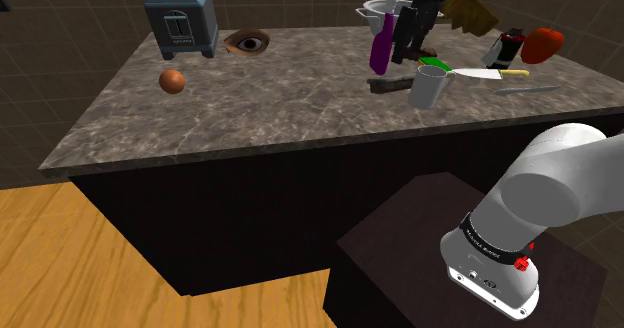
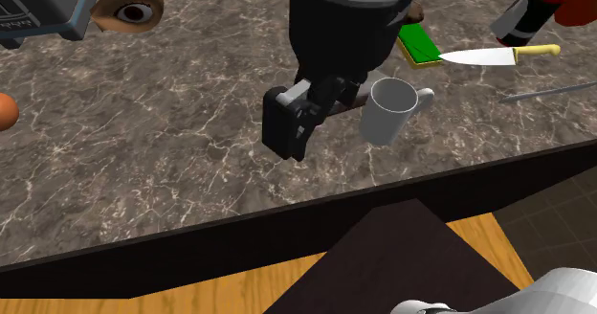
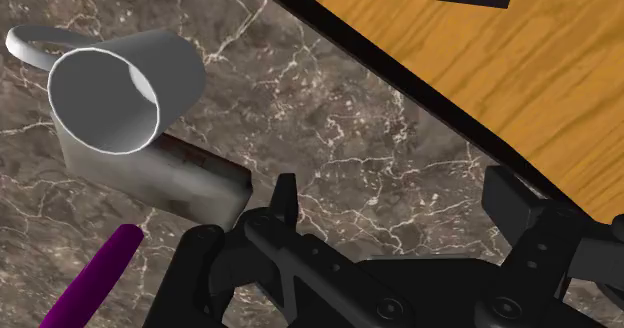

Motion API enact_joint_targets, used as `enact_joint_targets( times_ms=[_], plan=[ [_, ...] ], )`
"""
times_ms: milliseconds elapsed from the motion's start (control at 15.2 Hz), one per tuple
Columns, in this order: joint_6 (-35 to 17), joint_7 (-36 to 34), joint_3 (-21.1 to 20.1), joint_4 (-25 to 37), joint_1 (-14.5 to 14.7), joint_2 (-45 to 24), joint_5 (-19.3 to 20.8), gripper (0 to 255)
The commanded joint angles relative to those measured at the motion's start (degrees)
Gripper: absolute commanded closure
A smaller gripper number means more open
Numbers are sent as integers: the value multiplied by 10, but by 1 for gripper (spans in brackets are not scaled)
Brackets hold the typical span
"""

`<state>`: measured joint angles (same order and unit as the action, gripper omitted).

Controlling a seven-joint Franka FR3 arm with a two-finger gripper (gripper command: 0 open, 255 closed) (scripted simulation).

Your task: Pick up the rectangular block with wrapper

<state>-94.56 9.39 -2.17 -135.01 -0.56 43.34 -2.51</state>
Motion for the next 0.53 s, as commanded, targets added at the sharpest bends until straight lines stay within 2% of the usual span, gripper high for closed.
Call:
enact_joint_targets(
  times_ms=[0, 264, 462],
  plan=[
    [0, 0, 0, 0, 0, 0, 0, 0],
    [-153, 73, -16, -123, 4, 56, 92, 0],
    [-288, 117, -19, -209, -4, 81, 170, 0]
  ],
)
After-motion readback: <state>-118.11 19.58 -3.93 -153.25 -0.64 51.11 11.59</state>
